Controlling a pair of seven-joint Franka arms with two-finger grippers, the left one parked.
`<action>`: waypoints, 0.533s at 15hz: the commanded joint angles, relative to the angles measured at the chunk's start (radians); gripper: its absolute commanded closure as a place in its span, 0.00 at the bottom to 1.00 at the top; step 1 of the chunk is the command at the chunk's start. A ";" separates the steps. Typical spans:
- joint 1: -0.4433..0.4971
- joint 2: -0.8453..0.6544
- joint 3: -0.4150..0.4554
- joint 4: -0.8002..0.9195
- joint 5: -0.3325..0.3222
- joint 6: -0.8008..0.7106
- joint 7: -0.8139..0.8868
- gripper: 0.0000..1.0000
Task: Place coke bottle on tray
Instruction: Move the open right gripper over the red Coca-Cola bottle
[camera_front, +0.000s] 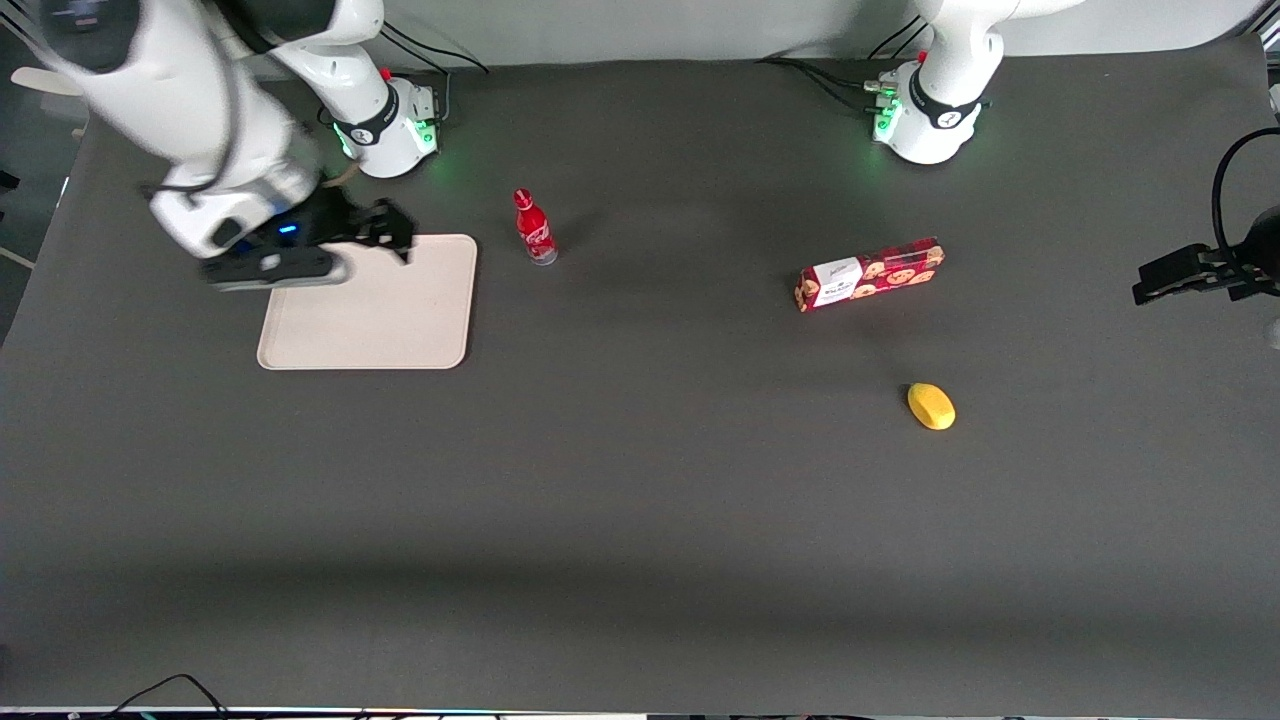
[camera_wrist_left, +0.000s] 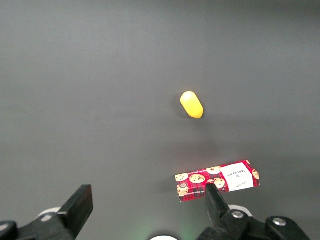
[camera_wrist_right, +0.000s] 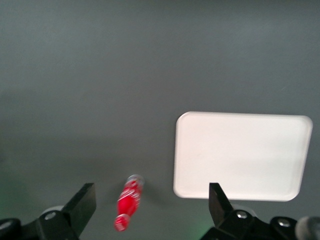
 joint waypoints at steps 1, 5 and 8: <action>-0.011 -0.044 0.145 -0.116 0.038 0.072 0.128 0.00; -0.005 -0.196 0.213 -0.393 0.144 0.260 0.115 0.00; -0.003 -0.261 0.285 -0.548 0.222 0.358 0.113 0.00</action>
